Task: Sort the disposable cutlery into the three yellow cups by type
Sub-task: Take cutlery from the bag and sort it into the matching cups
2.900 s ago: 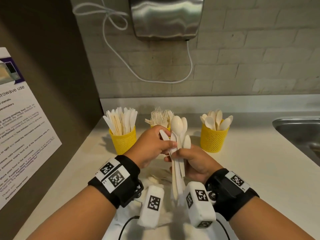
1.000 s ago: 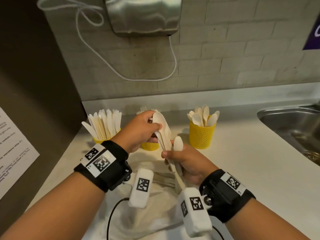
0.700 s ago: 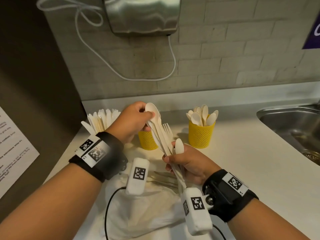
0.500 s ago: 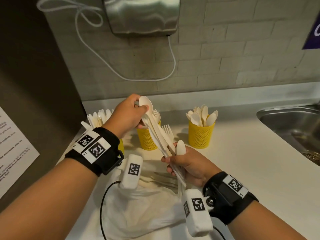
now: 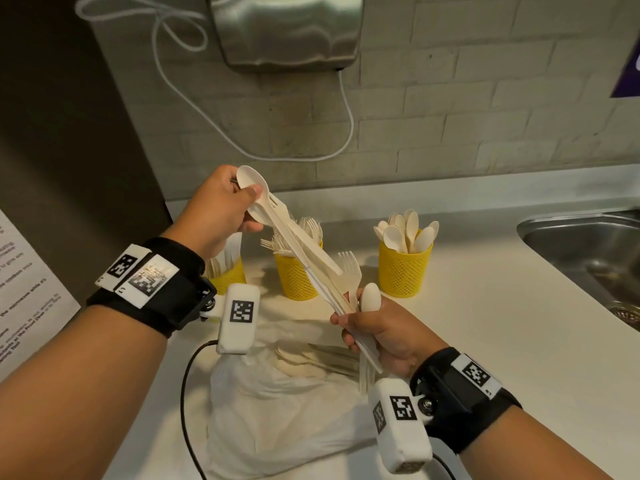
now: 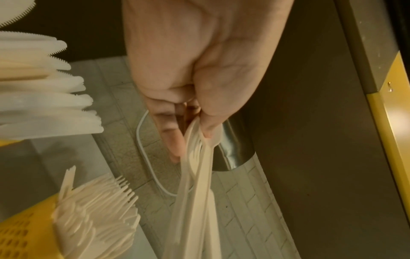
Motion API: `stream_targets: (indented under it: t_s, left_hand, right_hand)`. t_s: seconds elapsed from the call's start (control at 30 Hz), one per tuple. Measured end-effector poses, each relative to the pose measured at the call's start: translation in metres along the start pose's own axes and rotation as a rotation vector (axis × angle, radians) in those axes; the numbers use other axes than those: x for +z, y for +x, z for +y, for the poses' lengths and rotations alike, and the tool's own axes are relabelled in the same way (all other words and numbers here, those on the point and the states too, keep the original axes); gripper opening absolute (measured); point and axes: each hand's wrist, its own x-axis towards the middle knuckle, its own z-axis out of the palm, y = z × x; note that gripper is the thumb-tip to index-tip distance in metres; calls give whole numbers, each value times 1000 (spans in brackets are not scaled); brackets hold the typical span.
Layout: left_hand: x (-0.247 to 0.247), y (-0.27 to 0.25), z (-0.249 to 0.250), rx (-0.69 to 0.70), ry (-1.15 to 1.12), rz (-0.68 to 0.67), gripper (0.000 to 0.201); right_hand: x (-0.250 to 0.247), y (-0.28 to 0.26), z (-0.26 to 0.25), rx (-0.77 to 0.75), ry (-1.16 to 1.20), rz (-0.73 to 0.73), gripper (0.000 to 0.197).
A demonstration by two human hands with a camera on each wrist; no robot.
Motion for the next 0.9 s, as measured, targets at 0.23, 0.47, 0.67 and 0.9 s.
stream_targets:
  t_s: [0.23, 0.47, 0.67, 0.9]
  left_hand:
    - [-21, 5, -6, 43, 19, 72, 12]
    - [-26, -5, -22, -21, 7, 45, 13]
    - [3, -21, -34, -15, 62, -41, 46]
    - [74, -8, 14, 217, 207, -80, 38]
  right_hand:
    - [-6, 5, 2, 87, 27, 83, 30]
    - [3, 14, -6, 96, 94, 250, 16]
    - [10, 14, -2, -73, 140, 387, 15]
    - [-18, -16, -25, -360, 460, 506, 19]
